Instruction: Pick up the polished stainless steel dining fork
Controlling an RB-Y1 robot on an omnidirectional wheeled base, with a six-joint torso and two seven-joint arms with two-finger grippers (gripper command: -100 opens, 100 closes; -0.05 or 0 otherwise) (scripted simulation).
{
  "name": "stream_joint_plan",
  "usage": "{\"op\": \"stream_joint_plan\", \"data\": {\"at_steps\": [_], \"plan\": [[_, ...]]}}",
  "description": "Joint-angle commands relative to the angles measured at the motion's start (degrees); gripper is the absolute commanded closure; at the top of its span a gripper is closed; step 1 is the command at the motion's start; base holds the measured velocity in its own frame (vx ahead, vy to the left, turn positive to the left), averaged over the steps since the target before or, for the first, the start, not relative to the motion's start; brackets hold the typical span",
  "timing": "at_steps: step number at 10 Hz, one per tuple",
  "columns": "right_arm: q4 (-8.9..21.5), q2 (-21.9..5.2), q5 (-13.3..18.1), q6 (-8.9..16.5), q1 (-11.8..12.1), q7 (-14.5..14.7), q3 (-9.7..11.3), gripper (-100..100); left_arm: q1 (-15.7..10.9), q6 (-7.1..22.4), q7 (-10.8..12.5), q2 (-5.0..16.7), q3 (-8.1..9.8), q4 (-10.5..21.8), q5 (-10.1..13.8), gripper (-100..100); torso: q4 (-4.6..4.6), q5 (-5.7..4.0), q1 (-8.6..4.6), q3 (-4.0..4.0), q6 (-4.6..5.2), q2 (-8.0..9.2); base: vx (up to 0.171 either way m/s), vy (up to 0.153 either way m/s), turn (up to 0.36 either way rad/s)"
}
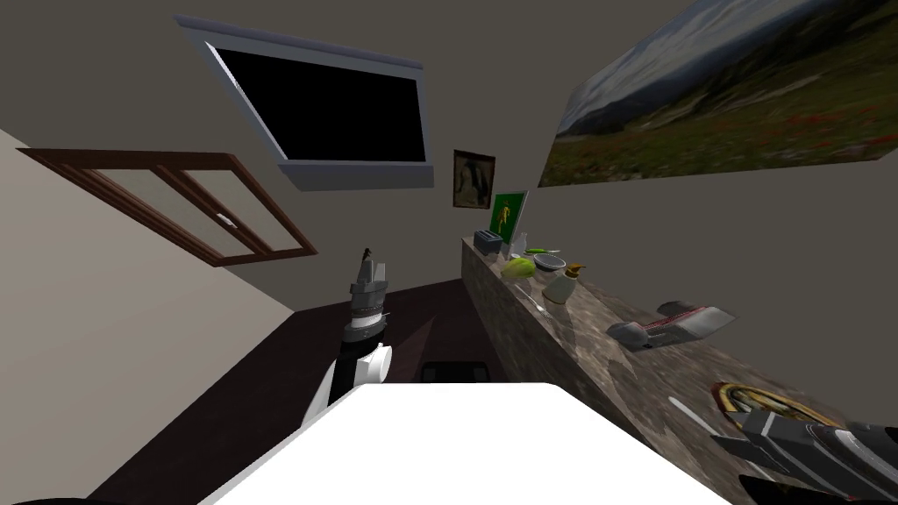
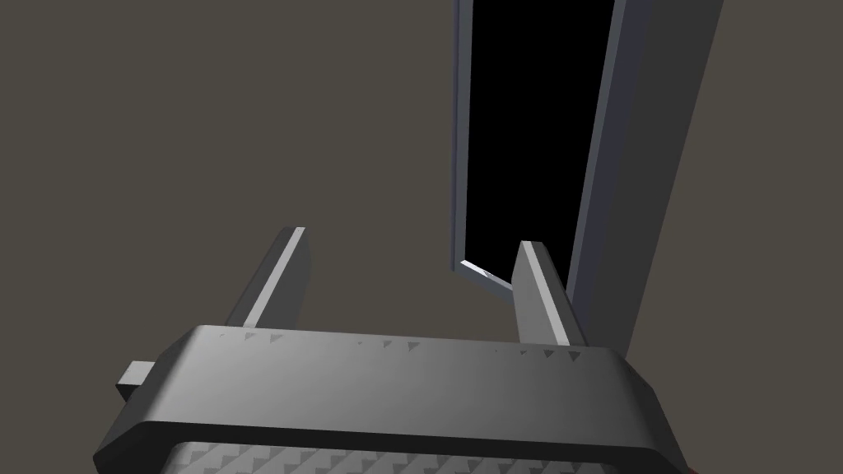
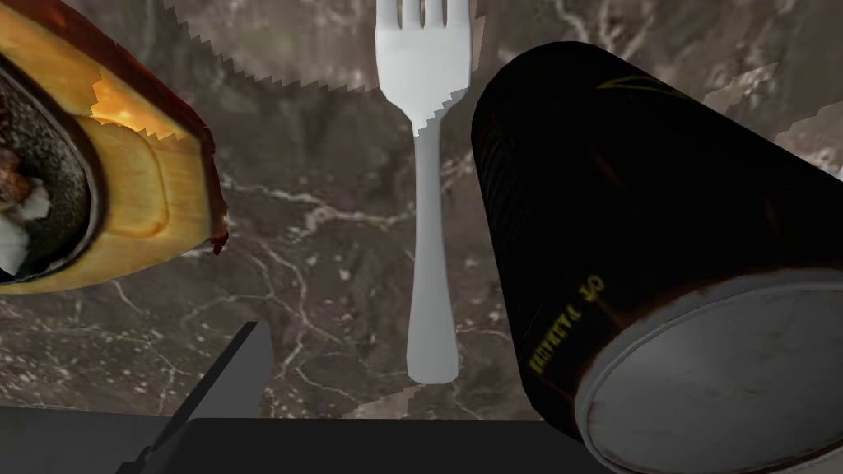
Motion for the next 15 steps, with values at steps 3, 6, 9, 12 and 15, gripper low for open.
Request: {"op": "stream_joint_plan", "data": {"at_steps": [3,6,9,12,15], "plan": [[0.5,1.7,0.5,0.7,-0.1,0.5,0.5,-100,0.0,0.0,0.0,0.0,0.00,0.0,0.0,0,0.00,-0.03,-0.06,0.01,0.01,0.02,0.006,-0.001,0.026],[1.6,3.2,1.9,0.6,-1.6,0.3,1.3,100,0.0,0.0,0.0,0.0,0.00,0.0,0.0,0,-0.02,-0.04,-0.13,-0.03,0.01,-0.05,0.017,-0.009,0.043],[1.5,3.1,1.9,0.6,-1.6,0.3,1.3,100,0.0,0.0,0.0,0.0,0.00,0.0,0.0,0,0.00,-0.03,-0.08,0.01,0.02,0.02,0.000,0.000,0.000],[2.0,1.8,1.0,0.3,-0.6,-1.0,1.6,-100,0.0,0.0,0.0,0.0,0.00,0.0,0.0,0,0.00,-0.03,-0.08,0.01,0.02,0.03,0.000,0.009,0.066],[3.1,-1.4,-0.9,-0.4,1.6,-3.8,2.2,-100,0.0,0.0,0.0,0.0,0.00,0.0,0.0,0,-0.03,0.03,0.12,-0.06,-0.04,-0.10,0.018,0.050,0.248]]}}
